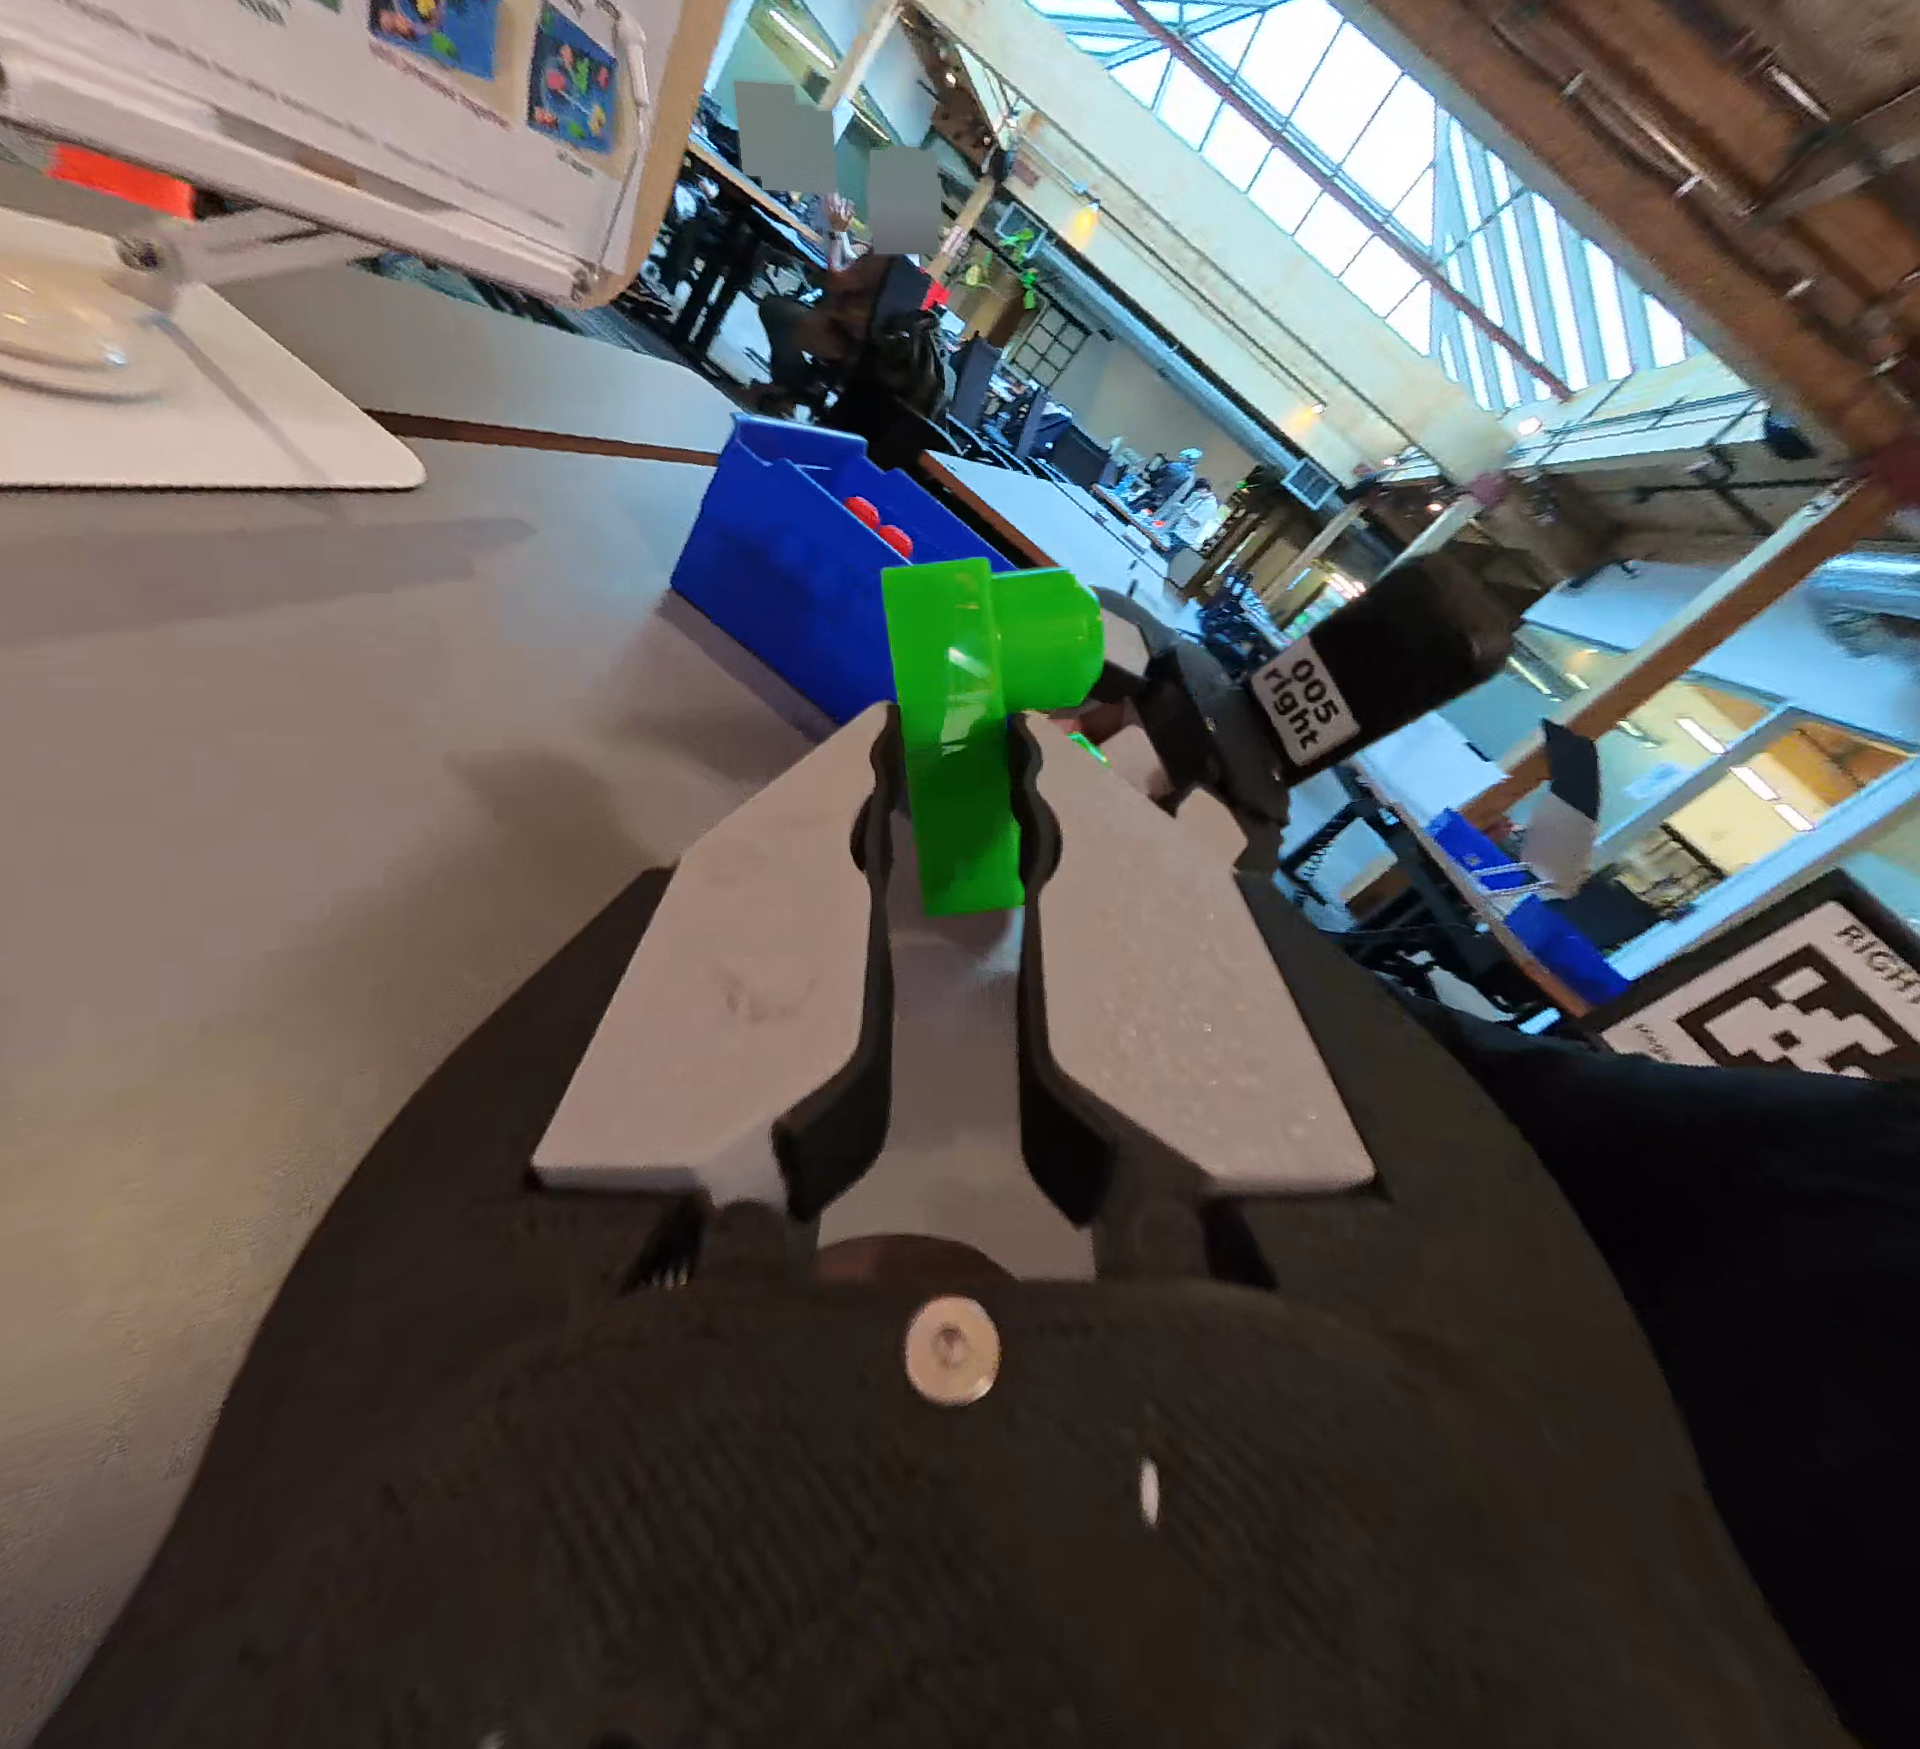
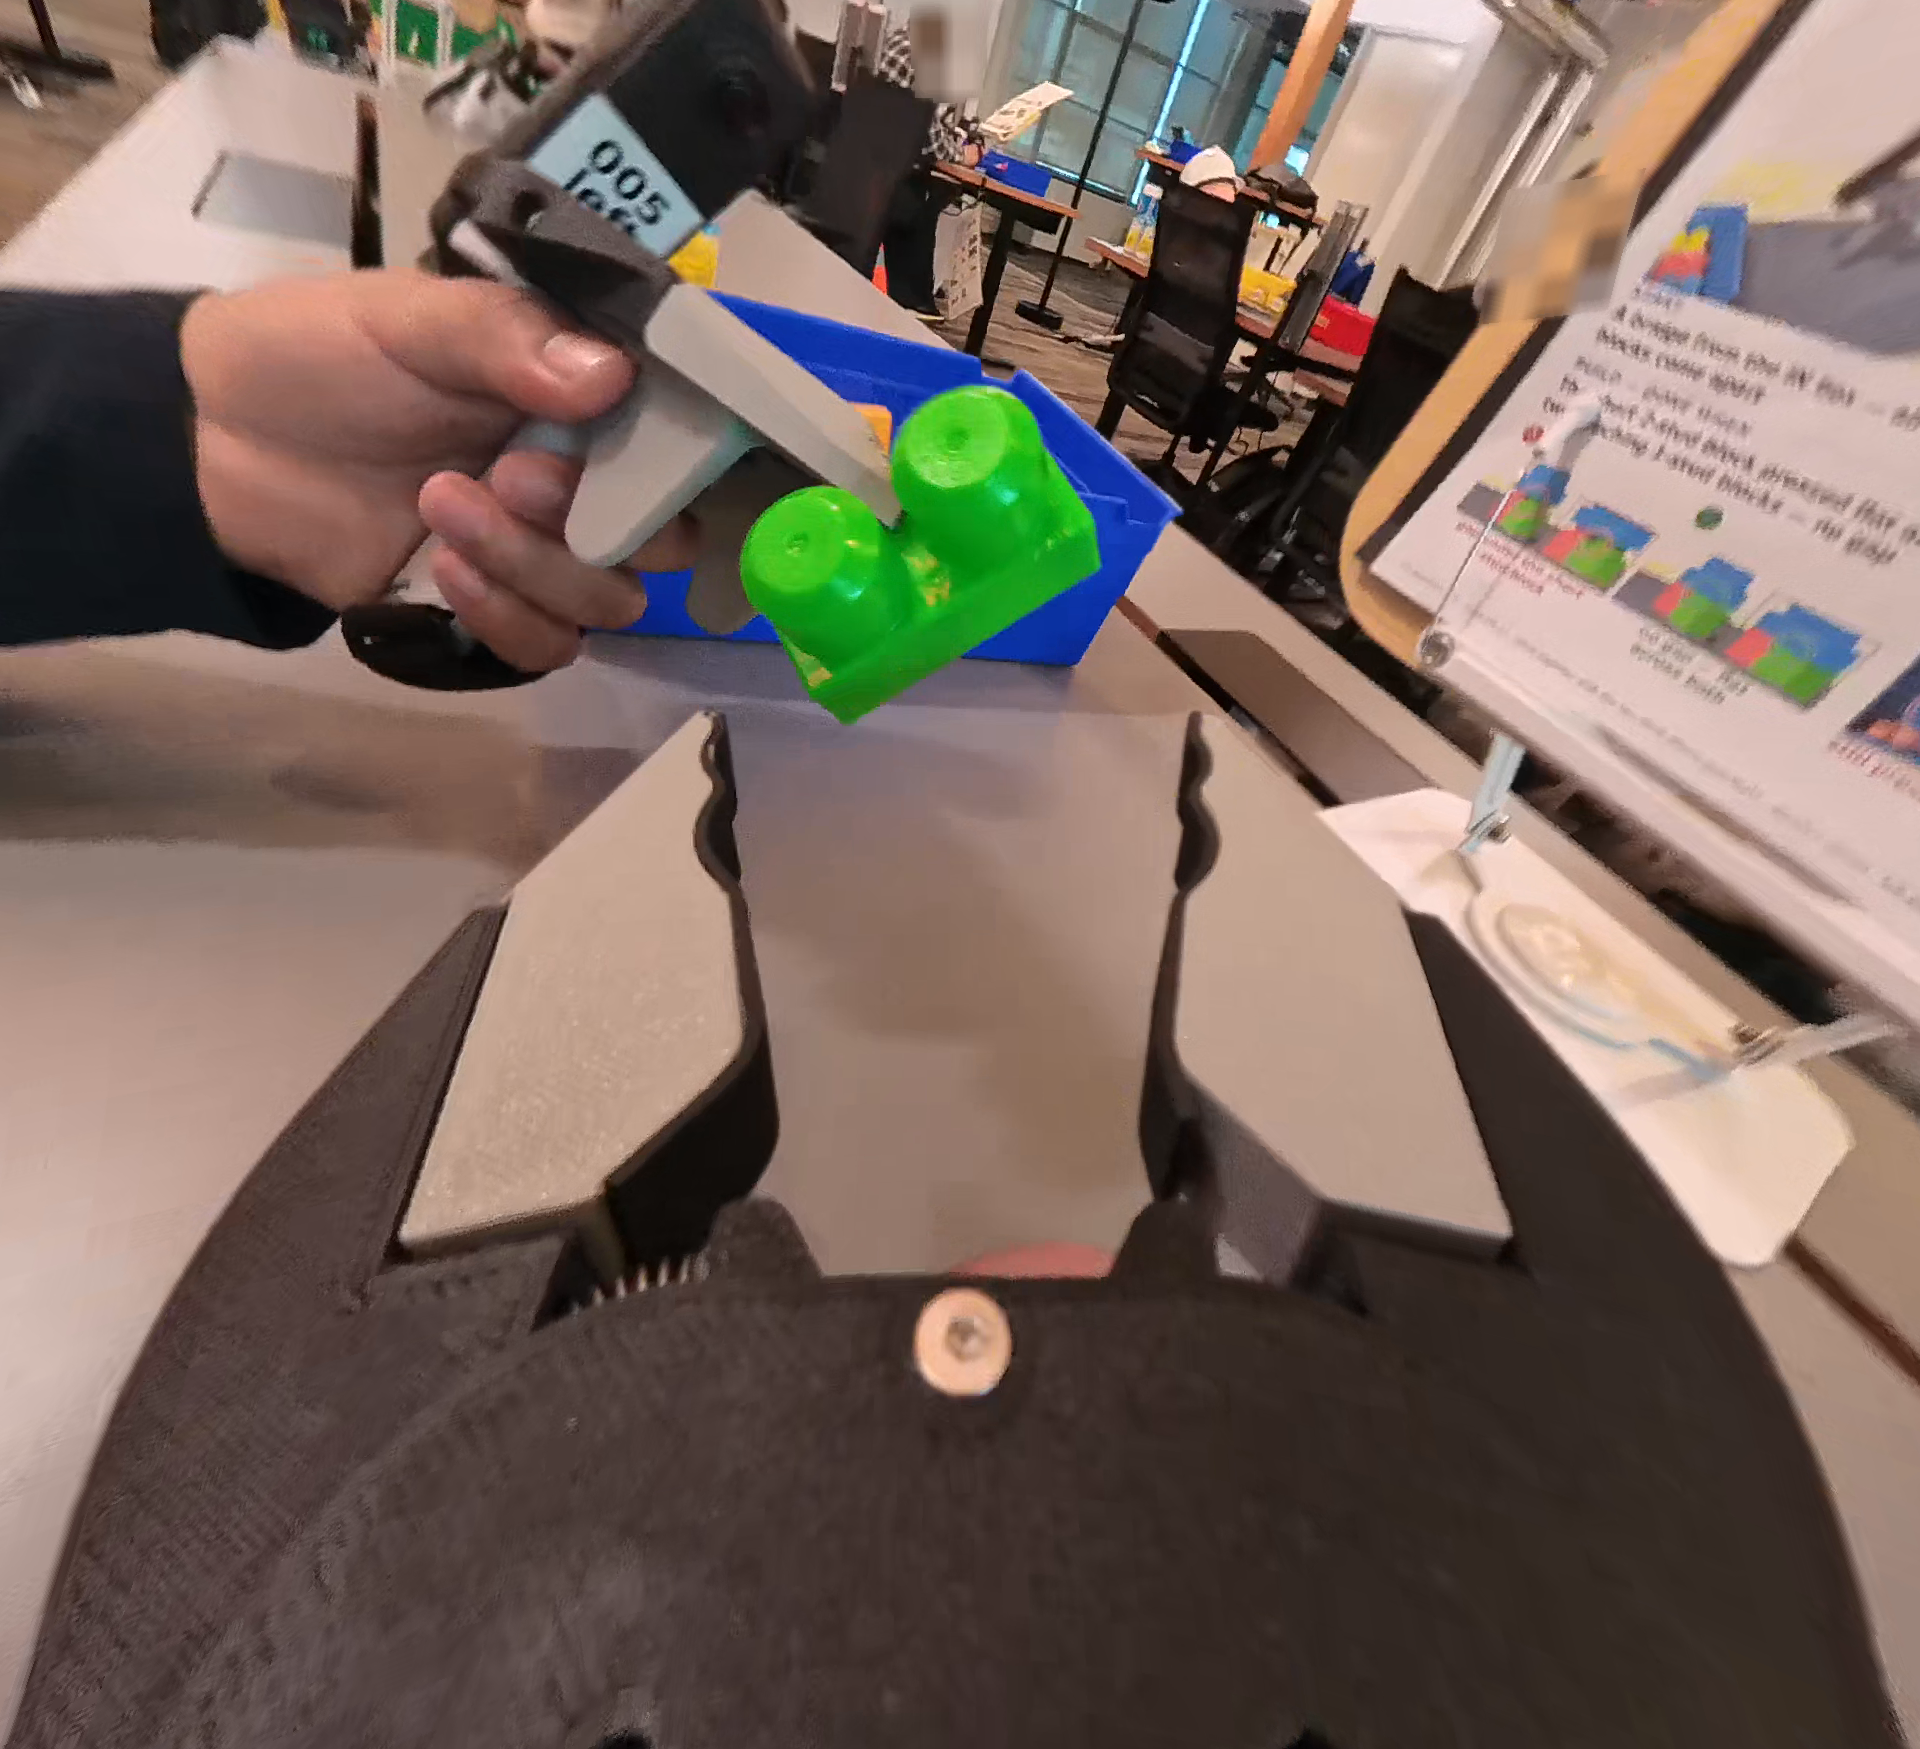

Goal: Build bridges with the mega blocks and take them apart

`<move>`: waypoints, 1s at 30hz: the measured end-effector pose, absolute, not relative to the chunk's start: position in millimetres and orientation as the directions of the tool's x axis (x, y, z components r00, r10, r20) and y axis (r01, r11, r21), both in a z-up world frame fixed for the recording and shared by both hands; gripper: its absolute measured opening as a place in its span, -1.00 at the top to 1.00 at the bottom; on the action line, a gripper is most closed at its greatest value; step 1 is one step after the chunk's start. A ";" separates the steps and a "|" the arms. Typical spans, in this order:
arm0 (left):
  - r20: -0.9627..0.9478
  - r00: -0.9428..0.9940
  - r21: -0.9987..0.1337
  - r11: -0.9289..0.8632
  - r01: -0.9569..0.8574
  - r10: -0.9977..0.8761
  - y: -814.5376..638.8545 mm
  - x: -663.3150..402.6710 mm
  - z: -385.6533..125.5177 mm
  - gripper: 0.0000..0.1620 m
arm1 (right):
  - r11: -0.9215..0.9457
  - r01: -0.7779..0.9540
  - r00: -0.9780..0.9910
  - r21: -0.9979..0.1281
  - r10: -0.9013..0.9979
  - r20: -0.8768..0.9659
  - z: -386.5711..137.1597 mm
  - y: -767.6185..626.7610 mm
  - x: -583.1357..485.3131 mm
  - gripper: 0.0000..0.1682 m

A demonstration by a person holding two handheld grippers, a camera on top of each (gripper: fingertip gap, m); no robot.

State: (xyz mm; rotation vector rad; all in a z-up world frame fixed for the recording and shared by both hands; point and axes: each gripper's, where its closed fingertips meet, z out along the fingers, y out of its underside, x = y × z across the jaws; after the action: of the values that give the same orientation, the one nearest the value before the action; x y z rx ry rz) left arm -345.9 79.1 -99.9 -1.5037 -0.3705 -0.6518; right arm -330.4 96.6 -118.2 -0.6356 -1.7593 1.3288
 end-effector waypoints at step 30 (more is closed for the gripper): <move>0.654 0.752 -0.750 -0.196 0.631 -0.083 78.5 -347.8 -146.9 0.79 | 0.375 0.268 -0.537 -0.887 0.823 0.186 -187.1 116.8 -352.9 0.12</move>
State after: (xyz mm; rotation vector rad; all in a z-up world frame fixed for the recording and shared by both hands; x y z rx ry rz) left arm -347.8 78.5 -146.9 -1.6539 -0.4443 -0.6836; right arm -352.9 116.8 -187.1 -0.9365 -2.0052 1.1289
